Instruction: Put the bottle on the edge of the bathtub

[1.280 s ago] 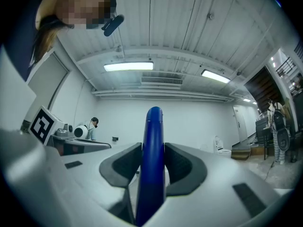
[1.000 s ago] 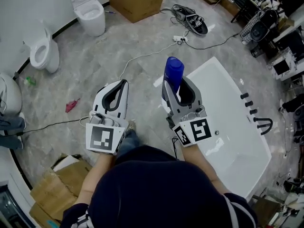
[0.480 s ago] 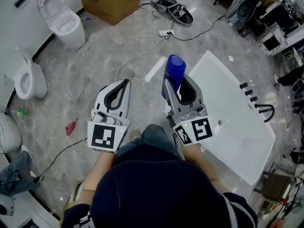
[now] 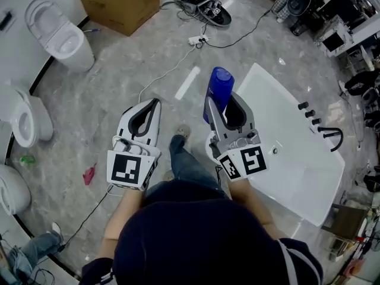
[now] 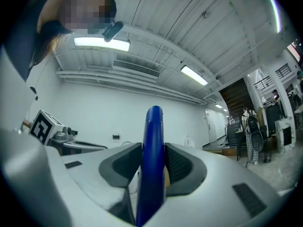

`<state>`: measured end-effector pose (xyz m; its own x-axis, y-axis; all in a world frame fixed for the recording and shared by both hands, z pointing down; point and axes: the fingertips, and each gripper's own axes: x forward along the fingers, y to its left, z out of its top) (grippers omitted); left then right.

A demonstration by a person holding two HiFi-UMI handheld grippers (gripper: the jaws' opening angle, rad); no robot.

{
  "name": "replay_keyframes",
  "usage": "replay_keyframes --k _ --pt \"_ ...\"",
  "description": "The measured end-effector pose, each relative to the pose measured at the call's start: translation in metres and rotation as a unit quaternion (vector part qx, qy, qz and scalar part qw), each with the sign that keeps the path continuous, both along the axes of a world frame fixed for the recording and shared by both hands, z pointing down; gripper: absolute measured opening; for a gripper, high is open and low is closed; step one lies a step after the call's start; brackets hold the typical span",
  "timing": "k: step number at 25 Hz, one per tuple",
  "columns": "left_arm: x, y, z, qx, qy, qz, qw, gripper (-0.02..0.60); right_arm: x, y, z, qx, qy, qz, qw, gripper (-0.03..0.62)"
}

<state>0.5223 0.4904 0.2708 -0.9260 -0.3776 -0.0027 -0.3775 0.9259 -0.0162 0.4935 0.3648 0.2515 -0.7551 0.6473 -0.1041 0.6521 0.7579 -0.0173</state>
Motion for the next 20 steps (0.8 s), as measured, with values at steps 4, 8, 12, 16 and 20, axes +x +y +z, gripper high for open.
replay_keyframes --k 4,8,12,16,20 --pt "-0.054 -0.003 0.000 -0.010 -0.003 0.017 0.9998 0.023 -0.050 -0.004 0.003 -0.003 -0.004 0.013 1.000 0.164" --pt "-0.122 -0.012 -0.003 -0.011 -0.006 0.041 0.9991 0.023 -0.112 -0.012 0.005 -0.010 0.001 0.031 0.999 0.164" --pt "-0.191 -0.034 -0.008 -0.015 -0.002 0.072 0.9973 0.023 -0.174 -0.034 -0.001 -0.009 0.004 0.056 0.998 0.164" --pt "-0.254 -0.056 -0.014 -0.010 -0.005 0.106 0.9943 0.023 -0.231 -0.060 -0.008 -0.010 0.001 0.090 0.996 0.164" --pt "-0.298 -0.082 -0.013 -0.001 -0.004 0.139 0.9903 0.023 -0.266 -0.089 -0.008 -0.011 0.001 0.130 0.991 0.164"
